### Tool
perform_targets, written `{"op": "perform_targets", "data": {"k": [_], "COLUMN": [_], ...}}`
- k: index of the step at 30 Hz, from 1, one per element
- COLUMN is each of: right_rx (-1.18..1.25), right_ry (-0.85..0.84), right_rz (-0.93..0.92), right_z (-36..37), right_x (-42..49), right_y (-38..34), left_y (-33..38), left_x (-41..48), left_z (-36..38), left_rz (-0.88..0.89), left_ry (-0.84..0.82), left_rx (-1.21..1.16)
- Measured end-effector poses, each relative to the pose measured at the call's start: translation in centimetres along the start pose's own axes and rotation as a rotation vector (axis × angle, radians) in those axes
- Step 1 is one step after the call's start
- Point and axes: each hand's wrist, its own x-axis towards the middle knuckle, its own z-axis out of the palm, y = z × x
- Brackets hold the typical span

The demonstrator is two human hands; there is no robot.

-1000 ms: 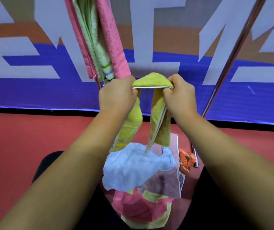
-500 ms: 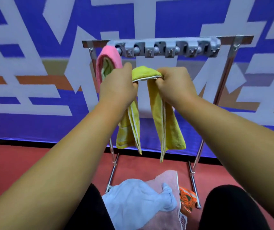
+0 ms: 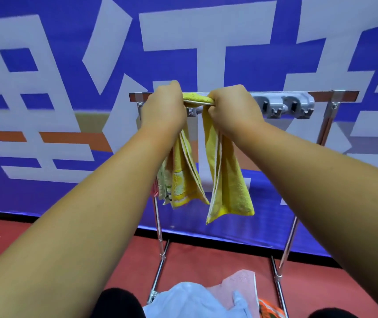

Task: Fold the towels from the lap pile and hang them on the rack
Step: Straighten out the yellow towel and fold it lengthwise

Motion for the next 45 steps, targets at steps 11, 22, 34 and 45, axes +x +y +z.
{"op": "perform_targets", "data": {"k": [11, 22, 34, 45], "right_rx": [-0.221, -0.239, 0.082, 0.156], "right_ry": [-0.029, -0.021, -0.044, -0.429], "right_rz": [-0.084, -0.138, -0.072, 0.237], "right_z": [3.3, 6.4, 9.4, 15.9], "right_x": [2.9, 3.1, 0.5, -4.2], "right_y": [-0.3, 0.5, 1.1, 3.1], "left_y": [-1.1, -0.9, -1.5, -5.0], "left_x": [3.5, 3.2, 0.5, -7.5], "left_z": [2.7, 4.5, 7.0, 15.1], "left_rz": [0.040, 0.006, -0.096, -0.330], "left_ry": [-0.068, -0.116, -0.173, -0.613], "left_rx": [0.150, 0.301, 0.078, -0.367]}}
